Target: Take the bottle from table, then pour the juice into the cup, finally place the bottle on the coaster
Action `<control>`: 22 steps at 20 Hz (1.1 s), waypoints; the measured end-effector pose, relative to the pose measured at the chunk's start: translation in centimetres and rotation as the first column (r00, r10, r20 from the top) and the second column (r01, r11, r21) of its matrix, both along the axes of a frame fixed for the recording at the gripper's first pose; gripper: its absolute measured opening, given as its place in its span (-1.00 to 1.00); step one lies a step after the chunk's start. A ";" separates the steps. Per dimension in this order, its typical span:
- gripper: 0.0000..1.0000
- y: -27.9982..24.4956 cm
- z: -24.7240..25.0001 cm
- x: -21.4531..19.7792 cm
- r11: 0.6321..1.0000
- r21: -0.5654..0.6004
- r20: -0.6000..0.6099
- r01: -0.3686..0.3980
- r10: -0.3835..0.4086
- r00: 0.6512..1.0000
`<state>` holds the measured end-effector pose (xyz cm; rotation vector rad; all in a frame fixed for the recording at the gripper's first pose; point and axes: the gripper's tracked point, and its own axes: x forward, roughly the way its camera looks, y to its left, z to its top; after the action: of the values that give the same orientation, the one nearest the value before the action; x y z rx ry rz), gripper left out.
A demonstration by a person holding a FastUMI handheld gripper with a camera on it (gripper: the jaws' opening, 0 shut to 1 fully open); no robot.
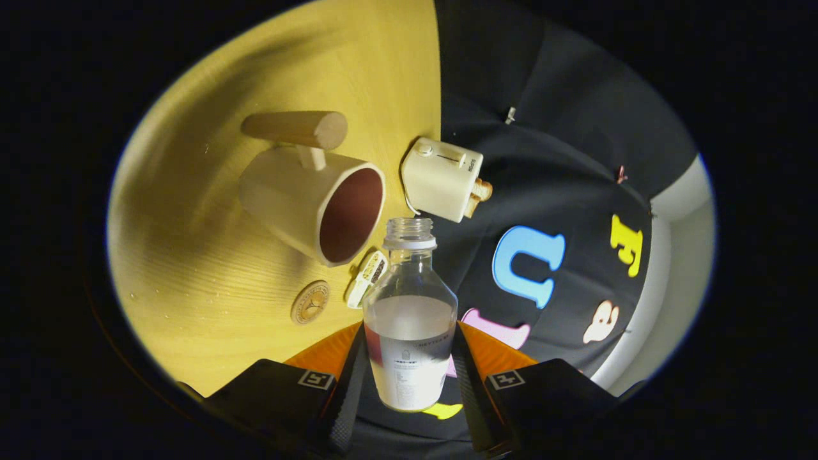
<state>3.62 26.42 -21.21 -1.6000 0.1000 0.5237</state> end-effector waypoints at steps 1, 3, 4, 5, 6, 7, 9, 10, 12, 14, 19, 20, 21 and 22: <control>0.44 -0.4 0.0 -0.2 0.998 0.050 -0.032 0.047 -0.046 0.998; 0.44 -1.1 -0.1 -1.1 0.975 0.164 -0.109 0.148 -0.132 0.985; 0.44 -1.0 0.0 -1.2 0.956 0.226 -0.147 0.187 -0.156 0.977; 0.45 -0.7 0.4 -0.7 0.935 0.277 -0.169 0.220 -0.177 0.969; 0.45 -0.6 0.8 -0.7 0.915 0.322 -0.184 0.242 -0.190 0.964; 0.44 -0.4 1.4 -0.6 0.894 0.366 -0.194 0.258 -0.198 0.961; 0.44 -0.3 2.3 -0.7 0.837 0.462 -0.230 0.295 -0.208 0.951; 0.44 -0.1 2.7 -0.9 0.801 0.509 -0.256 0.316 -0.210 0.944; 0.45 0.2 3.5 -1.0 0.725 0.597 -0.299 0.343 -0.196 0.934; 0.45 0.4 4.7 -1.1 0.658 0.673 -0.312 0.337 -0.161 0.936; 0.44 -0.3 7.2 -1.9 0.403 0.842 -0.366 0.359 -0.064 0.929; 0.45 -0.4 7.5 -1.8 0.363 0.858 -0.373 0.363 -0.046 0.927; 0.44 -0.7 7.6 -1.9 0.332 0.870 -0.377 0.364 -0.027 0.926; 0.44 -0.8 7.8 -1.7 0.304 0.880 -0.381 0.365 -0.007 0.925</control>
<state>1.93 25.62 -13.41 -0.2761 0.1766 0.4886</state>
